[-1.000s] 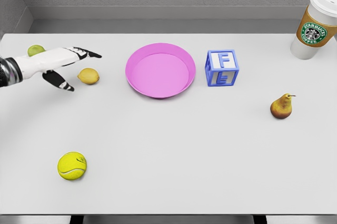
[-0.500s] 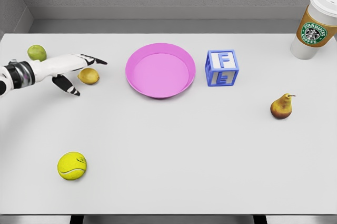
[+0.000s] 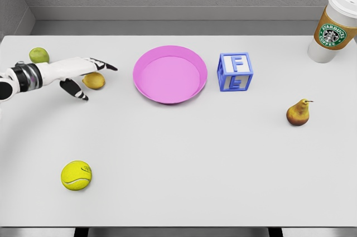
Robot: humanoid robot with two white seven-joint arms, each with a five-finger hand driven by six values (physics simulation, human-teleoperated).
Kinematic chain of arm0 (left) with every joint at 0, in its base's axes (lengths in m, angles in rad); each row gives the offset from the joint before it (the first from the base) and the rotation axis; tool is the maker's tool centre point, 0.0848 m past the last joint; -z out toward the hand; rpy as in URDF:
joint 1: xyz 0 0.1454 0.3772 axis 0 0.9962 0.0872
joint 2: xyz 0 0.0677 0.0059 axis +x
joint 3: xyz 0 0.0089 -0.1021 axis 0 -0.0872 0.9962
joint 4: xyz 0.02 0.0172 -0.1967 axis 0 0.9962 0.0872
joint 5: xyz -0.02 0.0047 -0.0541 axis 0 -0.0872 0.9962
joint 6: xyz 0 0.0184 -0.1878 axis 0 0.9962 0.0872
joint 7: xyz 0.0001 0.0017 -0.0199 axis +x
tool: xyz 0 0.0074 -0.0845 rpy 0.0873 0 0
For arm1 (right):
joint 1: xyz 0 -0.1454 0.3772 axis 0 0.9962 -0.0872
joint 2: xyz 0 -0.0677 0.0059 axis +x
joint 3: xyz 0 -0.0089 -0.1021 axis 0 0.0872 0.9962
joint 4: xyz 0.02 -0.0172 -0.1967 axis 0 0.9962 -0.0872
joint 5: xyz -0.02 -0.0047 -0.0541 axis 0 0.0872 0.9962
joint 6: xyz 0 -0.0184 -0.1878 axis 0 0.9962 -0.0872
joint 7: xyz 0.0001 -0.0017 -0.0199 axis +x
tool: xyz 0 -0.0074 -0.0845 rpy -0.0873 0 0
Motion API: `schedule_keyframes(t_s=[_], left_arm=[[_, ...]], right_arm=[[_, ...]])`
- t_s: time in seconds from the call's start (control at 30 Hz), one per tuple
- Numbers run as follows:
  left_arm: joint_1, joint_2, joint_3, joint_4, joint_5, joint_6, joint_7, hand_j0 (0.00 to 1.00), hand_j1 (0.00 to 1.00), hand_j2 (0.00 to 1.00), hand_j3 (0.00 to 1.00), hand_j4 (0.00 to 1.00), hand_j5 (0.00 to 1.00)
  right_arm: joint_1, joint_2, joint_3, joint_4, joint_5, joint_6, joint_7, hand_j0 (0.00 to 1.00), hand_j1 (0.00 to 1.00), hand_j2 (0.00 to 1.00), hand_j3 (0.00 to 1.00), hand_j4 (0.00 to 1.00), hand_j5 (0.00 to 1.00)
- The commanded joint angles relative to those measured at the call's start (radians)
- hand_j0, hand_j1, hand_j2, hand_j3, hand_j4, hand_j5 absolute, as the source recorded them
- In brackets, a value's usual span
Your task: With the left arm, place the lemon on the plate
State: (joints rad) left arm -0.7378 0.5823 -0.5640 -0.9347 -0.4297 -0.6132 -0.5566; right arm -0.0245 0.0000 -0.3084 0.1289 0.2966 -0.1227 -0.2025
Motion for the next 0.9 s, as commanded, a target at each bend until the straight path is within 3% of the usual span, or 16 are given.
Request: schedule_keyframes(t_s=[0.0, 0.13, 0.27, 0.33, 0.47, 0.57, 0.73, 0.87], left_arm=[[0.0, -0.001, 0.001, 0.005, -0.006, 0.002, -0.005, 0.88, 0.88, 0.88, 0.88, 0.88, 0.88], [-0.008, -0.001, 0.001, 0.019, -0.023, 0.002, -0.005, 0.83, 0.83, 0.83, 0.83, 0.83, 0.83], [-0.008, -0.01, 0.001, 0.022, -0.027, 0.002, -0.006, 0.83, 0.83, 0.83, 0.83, 0.83, 0.83], [-0.026, -0.044, 0.001, 0.063, -0.06, 0.002, -0.005, 0.83, 0.83, 0.83, 0.83, 0.83, 0.83], [-0.032, -0.042, 0.003, 0.076, -0.06, 0.002, -0.005, 0.83, 0.83, 0.83, 0.83, 0.83, 0.83], [-0.051, -0.042, 0.004, 0.128, -0.06, 0.002, -0.005, 0.84, 0.84, 0.84, 0.84, 0.84, 0.84], [-0.052, -0.041, 0.003, 0.129, -0.06, 0.002, -0.005, 0.84, 0.84, 0.84, 0.84, 0.84, 0.84], [-0.051, -0.038, 0.003, 0.128, -0.063, 0.002, -0.005, 0.73, 0.73, 0.73, 0.73, 0.73, 0.73]], right_arm=[[0.0, 0.0, 0.0, 0.0, -0.001, 0.0, 0.0, 1.0, 1.0, 1.0, 1.0, 1.0, 1.0], [0.0, 0.0, 0.0, 0.0, -0.001, 0.0, 0.0, 1.0, 1.0, 1.0, 1.0, 1.0, 1.0], [0.0, 0.0, 0.0, 0.0, -0.001, 0.0, 0.0, 1.0, 1.0, 1.0, 1.0, 1.0, 1.0], [0.0, 0.0, 0.0, 0.0, -0.001, 0.0, 0.0, 1.0, 1.0, 1.0, 1.0, 1.0, 1.0], [0.0, 0.0, 0.0, 0.0, -0.001, 0.0, 0.0, 1.0, 1.0, 1.0, 1.0, 1.0, 1.0], [0.0, 0.0, 0.0, 0.0, -0.001, 0.0, 0.0, 1.0, 1.0, 1.0, 1.0, 1.0, 1.0], [0.0, 0.0, 0.0, 0.0, -0.001, 0.0, 0.0, 1.0, 1.0, 1.0, 1.0, 1.0, 1.0], [0.0, 0.0, 0.0, 0.0, -0.001, 0.0, 0.0, 1.0, 1.0, 1.0, 1.0, 1.0, 1.0]])
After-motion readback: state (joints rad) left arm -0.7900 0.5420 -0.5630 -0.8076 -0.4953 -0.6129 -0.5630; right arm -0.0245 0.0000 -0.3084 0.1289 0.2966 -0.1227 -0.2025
